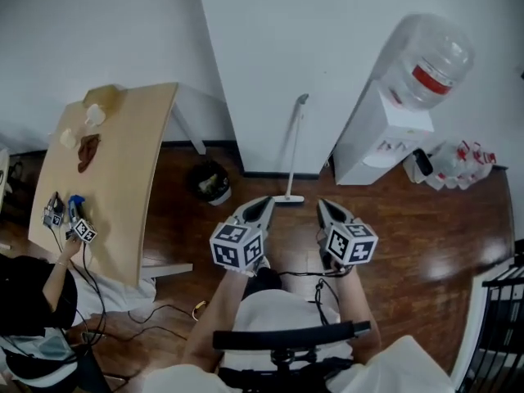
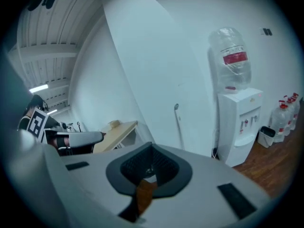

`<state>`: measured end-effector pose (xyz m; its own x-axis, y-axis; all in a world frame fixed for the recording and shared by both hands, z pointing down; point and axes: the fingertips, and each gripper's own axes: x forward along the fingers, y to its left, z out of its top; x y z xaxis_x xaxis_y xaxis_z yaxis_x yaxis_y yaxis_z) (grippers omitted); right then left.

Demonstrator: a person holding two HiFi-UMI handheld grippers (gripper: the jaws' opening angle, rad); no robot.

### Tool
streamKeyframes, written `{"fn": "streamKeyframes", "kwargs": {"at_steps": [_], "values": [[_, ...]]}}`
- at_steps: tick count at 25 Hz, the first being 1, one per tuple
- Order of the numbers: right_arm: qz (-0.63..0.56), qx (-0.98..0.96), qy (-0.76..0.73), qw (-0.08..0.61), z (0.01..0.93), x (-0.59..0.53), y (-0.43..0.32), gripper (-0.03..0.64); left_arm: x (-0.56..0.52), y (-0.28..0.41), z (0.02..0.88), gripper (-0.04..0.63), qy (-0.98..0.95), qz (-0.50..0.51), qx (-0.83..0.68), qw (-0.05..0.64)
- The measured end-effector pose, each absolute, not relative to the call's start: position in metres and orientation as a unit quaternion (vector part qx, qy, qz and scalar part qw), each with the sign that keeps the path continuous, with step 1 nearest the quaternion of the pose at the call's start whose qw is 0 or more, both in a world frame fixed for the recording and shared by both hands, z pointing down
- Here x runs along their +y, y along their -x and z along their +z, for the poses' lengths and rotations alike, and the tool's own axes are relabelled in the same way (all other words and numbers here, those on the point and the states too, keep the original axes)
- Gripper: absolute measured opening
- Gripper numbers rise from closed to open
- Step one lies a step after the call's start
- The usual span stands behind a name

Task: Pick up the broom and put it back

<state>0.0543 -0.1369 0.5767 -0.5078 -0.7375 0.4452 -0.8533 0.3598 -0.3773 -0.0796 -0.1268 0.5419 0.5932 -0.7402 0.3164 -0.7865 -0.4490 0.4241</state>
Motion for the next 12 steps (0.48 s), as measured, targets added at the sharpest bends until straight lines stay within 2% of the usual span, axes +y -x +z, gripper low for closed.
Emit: {"fn": "streamKeyframes", "kwargs": {"at_steps": [7,12], "values": [[0.289,-0.809,-0.494,0.135,0.588,-0.187,-0.022,0.012,-0.186,0.109,0.554,-0.011,-0.847,0.054,-0.449,0.282],[0.282,-0.811,-0.495,0.134,0.588,-0.219,-0.02,0.014,-0.219,0.107,0.559,-0.011,-0.843,0.046,-0.451,0.291]]}}
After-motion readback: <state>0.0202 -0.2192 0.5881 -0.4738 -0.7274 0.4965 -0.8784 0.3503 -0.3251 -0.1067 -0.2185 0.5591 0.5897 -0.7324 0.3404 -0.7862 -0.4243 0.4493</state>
